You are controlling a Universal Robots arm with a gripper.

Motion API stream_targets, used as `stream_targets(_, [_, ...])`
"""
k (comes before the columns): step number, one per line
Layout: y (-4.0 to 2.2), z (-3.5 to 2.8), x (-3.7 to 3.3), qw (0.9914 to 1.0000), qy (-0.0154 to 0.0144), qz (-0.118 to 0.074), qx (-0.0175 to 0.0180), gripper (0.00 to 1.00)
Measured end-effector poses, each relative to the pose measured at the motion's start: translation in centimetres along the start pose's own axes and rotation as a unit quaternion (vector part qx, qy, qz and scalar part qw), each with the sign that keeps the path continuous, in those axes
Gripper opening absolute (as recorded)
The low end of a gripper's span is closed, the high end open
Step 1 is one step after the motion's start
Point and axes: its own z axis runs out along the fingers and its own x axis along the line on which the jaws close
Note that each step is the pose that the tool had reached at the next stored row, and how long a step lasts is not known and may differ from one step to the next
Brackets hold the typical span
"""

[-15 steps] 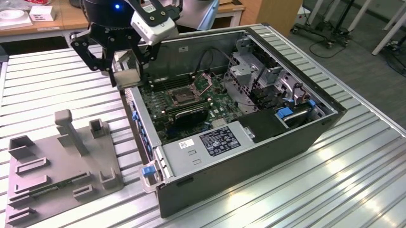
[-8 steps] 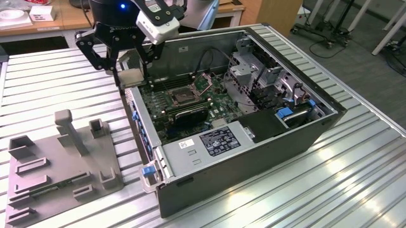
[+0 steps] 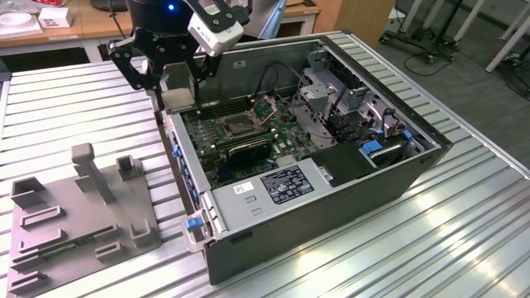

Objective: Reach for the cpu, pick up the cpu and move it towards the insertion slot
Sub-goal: 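Pick up the cpu and move it towards the insertion slot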

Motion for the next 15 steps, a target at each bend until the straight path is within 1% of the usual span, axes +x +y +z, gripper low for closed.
stream_targets(9, [0.00,0.00,-1.13,1.00000,0.0000,0.000,0.0000,0.55])
stream_targets(15, [0.00,0.00,-1.37,1.00000,0.0000,0.000,0.0000,0.55])
